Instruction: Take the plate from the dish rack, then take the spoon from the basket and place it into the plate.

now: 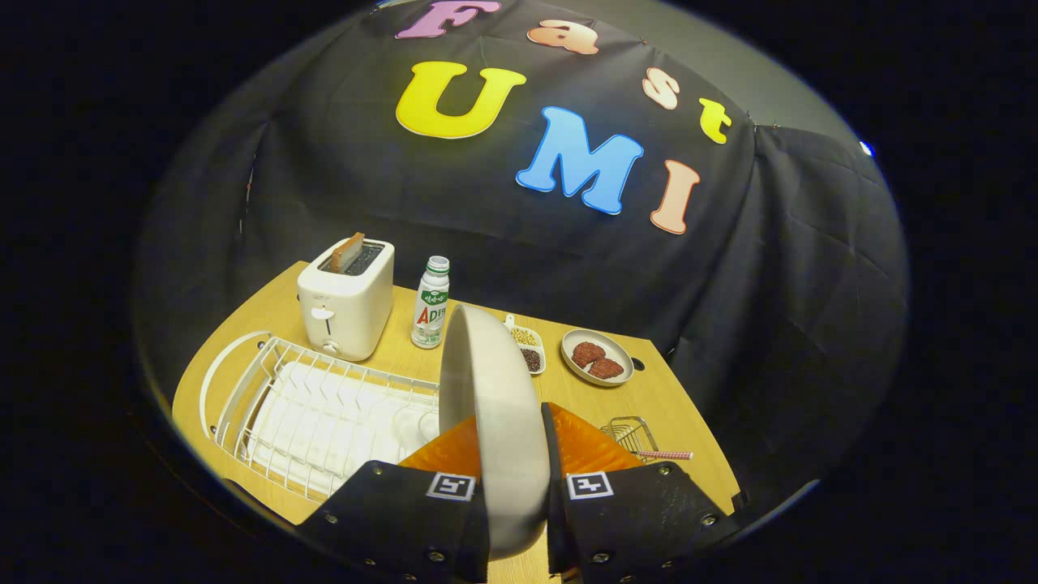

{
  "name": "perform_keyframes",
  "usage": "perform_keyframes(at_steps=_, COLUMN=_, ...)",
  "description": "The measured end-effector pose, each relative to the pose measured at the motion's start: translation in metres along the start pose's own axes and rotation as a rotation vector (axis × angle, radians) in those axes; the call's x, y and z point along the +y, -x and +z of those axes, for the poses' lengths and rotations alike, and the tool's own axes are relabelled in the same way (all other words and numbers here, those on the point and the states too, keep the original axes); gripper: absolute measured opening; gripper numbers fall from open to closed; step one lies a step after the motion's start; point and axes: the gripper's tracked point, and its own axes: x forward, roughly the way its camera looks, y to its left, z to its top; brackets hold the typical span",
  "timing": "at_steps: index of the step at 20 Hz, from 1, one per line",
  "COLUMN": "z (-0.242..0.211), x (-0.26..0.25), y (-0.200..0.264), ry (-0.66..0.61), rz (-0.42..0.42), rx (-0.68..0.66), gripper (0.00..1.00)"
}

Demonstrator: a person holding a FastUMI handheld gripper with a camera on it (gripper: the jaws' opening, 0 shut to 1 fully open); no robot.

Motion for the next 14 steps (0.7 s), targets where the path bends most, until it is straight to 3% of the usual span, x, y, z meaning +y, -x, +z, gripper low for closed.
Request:
perform_keyframes(at_steps=8, z=-0.078, x=-0.025, y=0.080, ry=-0.006, rz=0.029, rx=0.051, gripper=0.27)
perform_keyframes(at_steps=14, z=-0.144, x=-0.027, y=0.104, ry=-0.028, rz=0.073, rx=0.125, gripper=0.27)
